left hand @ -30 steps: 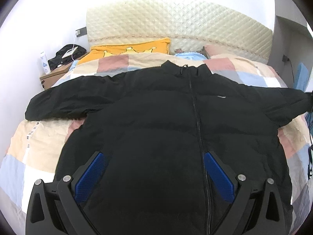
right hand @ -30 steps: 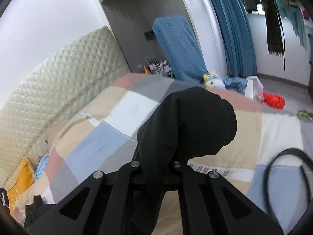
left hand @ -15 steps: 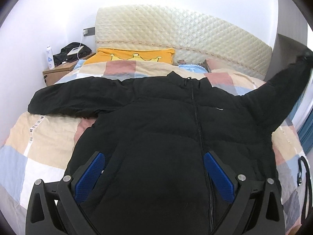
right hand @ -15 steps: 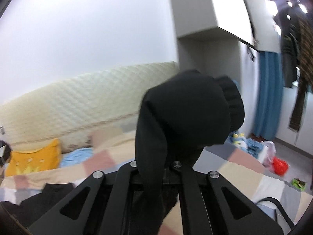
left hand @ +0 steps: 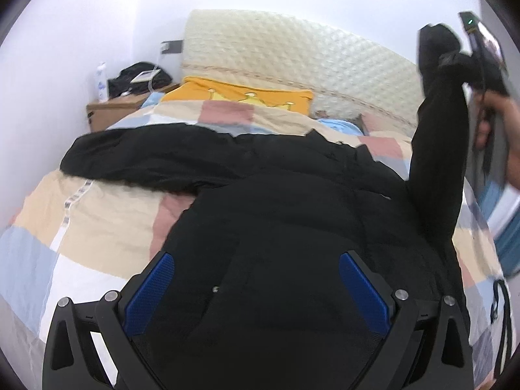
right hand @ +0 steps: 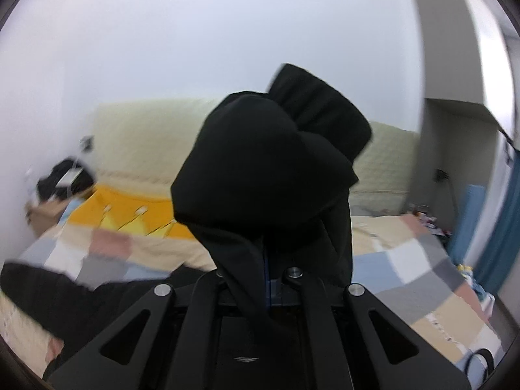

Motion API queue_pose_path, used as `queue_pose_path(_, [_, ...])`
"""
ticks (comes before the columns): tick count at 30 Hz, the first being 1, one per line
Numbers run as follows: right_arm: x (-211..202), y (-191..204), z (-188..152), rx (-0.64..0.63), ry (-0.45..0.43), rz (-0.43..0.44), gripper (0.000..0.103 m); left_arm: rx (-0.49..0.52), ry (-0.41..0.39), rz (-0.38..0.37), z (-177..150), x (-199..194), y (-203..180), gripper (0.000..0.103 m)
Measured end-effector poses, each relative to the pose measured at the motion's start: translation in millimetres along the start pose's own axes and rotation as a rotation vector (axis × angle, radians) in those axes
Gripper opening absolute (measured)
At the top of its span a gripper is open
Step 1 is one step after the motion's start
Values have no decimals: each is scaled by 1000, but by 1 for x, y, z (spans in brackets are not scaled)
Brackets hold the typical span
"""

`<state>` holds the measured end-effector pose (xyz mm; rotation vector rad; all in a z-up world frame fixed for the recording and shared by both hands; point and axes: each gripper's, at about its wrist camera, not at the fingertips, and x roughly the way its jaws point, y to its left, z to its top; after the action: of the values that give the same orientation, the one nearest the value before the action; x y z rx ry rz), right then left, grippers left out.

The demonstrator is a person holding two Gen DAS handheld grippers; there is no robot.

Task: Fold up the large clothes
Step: 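Fold the held sleeve across the jacket body toward the left tool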

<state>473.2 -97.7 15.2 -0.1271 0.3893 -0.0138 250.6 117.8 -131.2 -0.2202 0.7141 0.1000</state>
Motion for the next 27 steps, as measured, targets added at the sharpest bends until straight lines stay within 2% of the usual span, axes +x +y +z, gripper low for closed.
queue_pose_path(6, [44,97,-60,-101,109,125,4,-44,28,-3,-1,13,24,103])
queue_pose_path(11, [73,157,-123,-207,207,202,4,-53,41,9,-6,21,34,103])
queue_pose_path(15, [102,180,-169,-207,307,249,4,-45,52,20,-8,31,34,103])
queue_pose_path(18, [125,192,-198,-226,390,272,4,-46,58,-26,-8,36,32,103])
queue_pose_path(22, [134,191,-213,-207,410,291,5,-34,65,-21,-8,44,29,103])
queue_pose_path(27, [128,184,-215,-178,407,314,5,-42,89,-9,-9,53,31,103])
